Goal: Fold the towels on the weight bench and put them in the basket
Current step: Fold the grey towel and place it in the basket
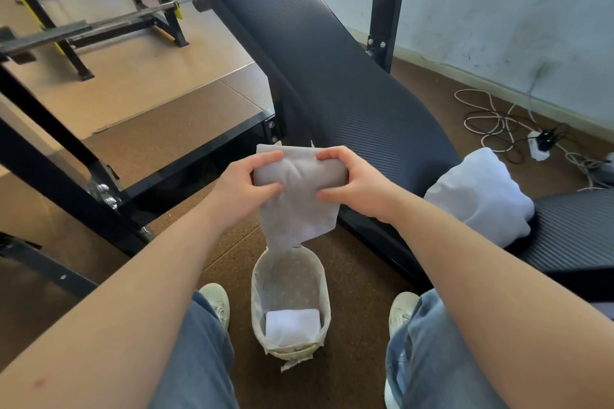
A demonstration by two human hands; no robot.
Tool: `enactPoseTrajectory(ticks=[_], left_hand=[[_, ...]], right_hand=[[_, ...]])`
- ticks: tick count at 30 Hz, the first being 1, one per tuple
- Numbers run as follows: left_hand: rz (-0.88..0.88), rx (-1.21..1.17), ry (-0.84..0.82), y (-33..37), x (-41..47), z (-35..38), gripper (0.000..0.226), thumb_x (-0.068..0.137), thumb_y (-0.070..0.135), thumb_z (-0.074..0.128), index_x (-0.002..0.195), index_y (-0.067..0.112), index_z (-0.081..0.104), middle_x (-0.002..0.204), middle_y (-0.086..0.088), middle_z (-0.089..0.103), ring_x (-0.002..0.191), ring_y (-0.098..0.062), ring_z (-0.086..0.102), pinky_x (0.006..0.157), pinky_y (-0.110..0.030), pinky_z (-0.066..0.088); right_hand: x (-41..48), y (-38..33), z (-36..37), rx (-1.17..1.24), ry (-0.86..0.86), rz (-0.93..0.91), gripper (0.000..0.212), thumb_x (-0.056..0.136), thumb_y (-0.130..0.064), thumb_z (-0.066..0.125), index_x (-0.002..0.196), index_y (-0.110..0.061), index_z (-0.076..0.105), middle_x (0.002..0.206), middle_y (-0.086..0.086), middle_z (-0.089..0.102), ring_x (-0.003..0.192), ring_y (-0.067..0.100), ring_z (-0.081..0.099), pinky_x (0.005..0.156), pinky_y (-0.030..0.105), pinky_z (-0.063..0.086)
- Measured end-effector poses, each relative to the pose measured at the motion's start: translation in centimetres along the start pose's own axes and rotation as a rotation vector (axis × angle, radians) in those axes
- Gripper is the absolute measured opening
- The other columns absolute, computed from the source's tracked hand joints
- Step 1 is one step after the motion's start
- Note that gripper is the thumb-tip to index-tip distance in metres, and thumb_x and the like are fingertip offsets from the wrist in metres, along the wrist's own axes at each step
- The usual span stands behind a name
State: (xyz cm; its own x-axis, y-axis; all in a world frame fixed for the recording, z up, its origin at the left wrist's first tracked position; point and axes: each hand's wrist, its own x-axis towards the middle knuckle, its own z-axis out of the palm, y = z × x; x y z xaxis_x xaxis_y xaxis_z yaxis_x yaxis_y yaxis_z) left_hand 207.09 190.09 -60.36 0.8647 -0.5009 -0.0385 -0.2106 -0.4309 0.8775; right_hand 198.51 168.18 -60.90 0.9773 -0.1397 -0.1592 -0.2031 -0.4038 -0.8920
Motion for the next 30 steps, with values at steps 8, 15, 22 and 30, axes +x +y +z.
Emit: enactPoseTrajectory(ticks=[8,15,22,30], left_hand=[[0.113,0.304,0.048,-0.6,-0.2,0.4,0.053,0.093,0.018,0.073,0.141,0.033,0.057,0.131,0.008,0.059,0.112,-0.009,0.049,0.079,-0.010,0.039],[0.085,0.294,0.070,-0.6,0.0,0.3,0.043,0.095,0.020,0.070,0.134,0.025,0.055,0.119,0.005,0.060,0.104,-0.013,0.056,0.070,-0.012,0.041],[-0.013,0.257,0.099,-0.4,0.4,0.2,0.035,0.100,0.031,0.061,0.133,0.025,0.052,0.116,0.002,0.058,0.094,-0.011,0.056,0.066,-0.018,0.041],[-0.042,0.000,0.128,-0.2,0.7,-0.4,0.030,0.106,0.037,0.049,0.128,0.019,0.058,0.115,0.002,0.066,0.107,-0.019,0.063,0.087,-0.036,0.055]], right_hand=[[0.5,0.3,-0.1,-0.189,0.084,-0.006,0.053,0.091,-0.014,0.073,0.135,-0.032,0.050,0.126,-0.007,0.054,0.111,0.014,0.055,0.081,0.023,0.052],[0.8,0.4,-0.2,-0.213,0.145,-0.007,0.043,0.091,-0.017,0.075,0.128,-0.029,0.057,0.119,-0.009,0.057,0.107,0.014,0.056,0.080,0.022,0.052],[0.8,-0.1,-0.5,-0.107,0.139,0.001,0.024,0.101,-0.027,0.063,0.125,-0.025,0.063,0.113,-0.008,0.064,0.107,0.013,0.061,0.087,0.027,0.055],[0.7,-0.6,0.1,0.094,0.105,0.074,0.035,0.105,-0.038,0.055,0.137,-0.025,0.050,0.126,-0.004,0.063,0.114,0.018,0.064,0.097,0.044,0.059]])
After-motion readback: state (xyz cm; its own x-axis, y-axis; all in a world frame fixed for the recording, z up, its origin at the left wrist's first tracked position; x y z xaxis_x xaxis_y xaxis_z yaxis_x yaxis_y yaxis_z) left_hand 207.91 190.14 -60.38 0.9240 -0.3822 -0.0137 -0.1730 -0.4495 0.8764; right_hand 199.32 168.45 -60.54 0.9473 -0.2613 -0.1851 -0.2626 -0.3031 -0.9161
